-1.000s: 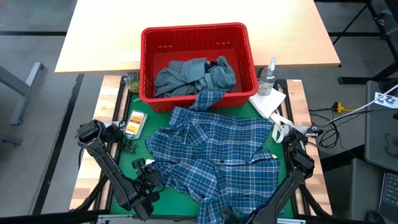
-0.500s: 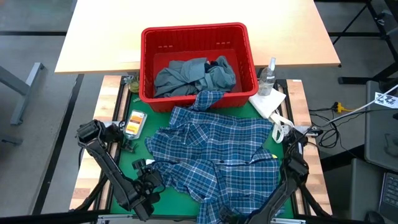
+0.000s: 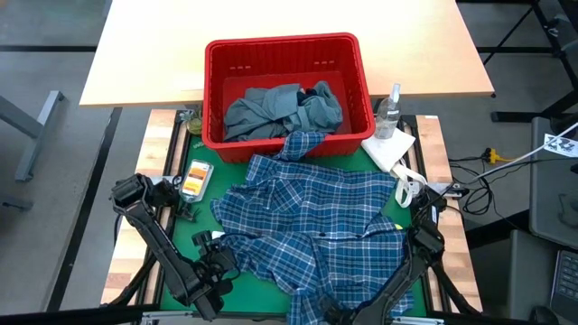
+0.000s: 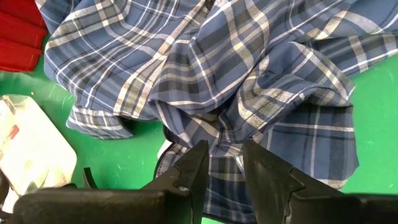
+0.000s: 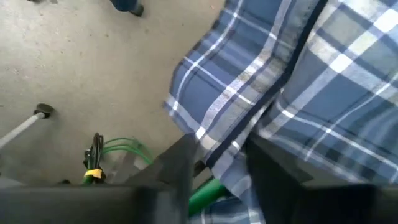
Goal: Fold Laundry from Bin
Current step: Fold the blue shirt
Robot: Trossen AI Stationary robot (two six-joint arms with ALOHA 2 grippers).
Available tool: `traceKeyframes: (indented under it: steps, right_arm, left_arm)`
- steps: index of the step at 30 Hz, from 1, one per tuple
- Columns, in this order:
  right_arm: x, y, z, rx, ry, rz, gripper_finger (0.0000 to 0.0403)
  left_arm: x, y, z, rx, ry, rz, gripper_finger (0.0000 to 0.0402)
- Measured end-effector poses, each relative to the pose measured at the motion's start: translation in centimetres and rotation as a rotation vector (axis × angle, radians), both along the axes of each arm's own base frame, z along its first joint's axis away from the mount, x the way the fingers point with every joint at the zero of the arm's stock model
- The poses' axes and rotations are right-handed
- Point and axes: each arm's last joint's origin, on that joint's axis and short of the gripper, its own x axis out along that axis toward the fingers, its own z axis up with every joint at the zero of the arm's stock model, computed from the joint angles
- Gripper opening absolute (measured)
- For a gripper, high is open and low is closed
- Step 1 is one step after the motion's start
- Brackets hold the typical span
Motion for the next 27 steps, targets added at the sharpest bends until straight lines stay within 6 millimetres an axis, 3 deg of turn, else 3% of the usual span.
traceKeyframes:
  steps: [8,13,19,27]
  right_arm:
    - [0.5,0.1,0.1,0.036,-0.019,-0.006,0.0013]
    - [1.0,0.6,1.2,0.064,-0.051,-0.007,0.0027]
    - [1.5,0.9,4.5,0.054,-0.147,-0.023,0.0008]
    - [0.2,-1.7,9.6,-0.179,-0.244,-0.173,0.0009]
  left_arm:
    - [0.0,0.0,0.0,0.000,0.000,0.000,0.0096]
    - [0.0,0.0,0.0,0.000,0.000,0.000,0.0096]
    - [-0.1,0.1,0.0,0.008,0.006,-0.001,0.0096]
    - [-0.4,0.3,0.1,0.024,0.049,0.004,0.0096]
